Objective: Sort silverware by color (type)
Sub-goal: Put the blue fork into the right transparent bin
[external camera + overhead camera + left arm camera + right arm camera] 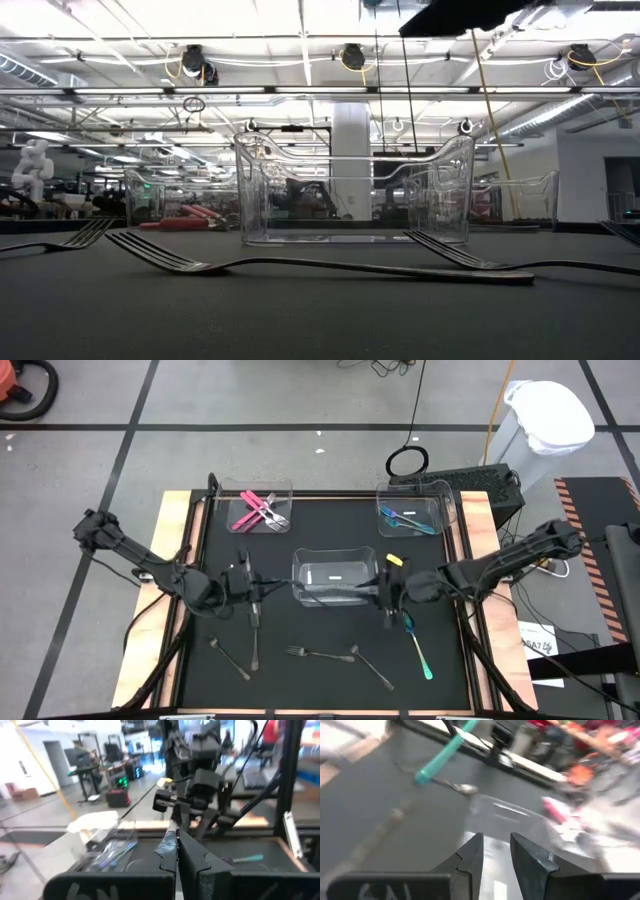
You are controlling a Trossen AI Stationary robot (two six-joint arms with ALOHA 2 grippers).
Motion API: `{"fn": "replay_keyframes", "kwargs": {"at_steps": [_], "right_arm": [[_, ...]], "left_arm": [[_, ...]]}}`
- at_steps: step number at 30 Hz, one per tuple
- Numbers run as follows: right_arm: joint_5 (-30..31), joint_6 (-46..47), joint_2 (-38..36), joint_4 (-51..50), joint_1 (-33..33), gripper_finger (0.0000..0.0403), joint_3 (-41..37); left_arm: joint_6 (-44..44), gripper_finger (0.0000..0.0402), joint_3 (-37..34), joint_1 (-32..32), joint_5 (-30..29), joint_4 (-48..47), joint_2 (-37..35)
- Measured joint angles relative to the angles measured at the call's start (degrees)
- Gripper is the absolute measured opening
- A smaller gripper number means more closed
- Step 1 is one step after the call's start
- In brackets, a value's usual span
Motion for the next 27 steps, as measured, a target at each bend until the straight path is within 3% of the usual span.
{"fn": "replay_keyframes", "kwargs": {"at_steps": [3,12,19,27], "right_arm": [[8.71,-8.37,-0.61,-0.58,4.90,0.0095,0.02],[23.65,-37.90,5.06,2.21,16.86,0.0118,0.00],[36.33,-57.24,13.85,18.14,17.57,0.0155,0.00],[40.16,-71.78,20.88,26.19,17.32,0.0178,0.00]], "left_arm": [[0.74,0.0000,-3.01,1.60,2.01,8.47,0.05],[-7.21,0.0000,-6.40,6.96,4.86,10.72,0.02],[-10.15,0.0000,-9.04,11.81,6.59,11.79,0.04],[-12.80,0.0000,-11.35,15.78,11.73,14.37,0.05]]}}
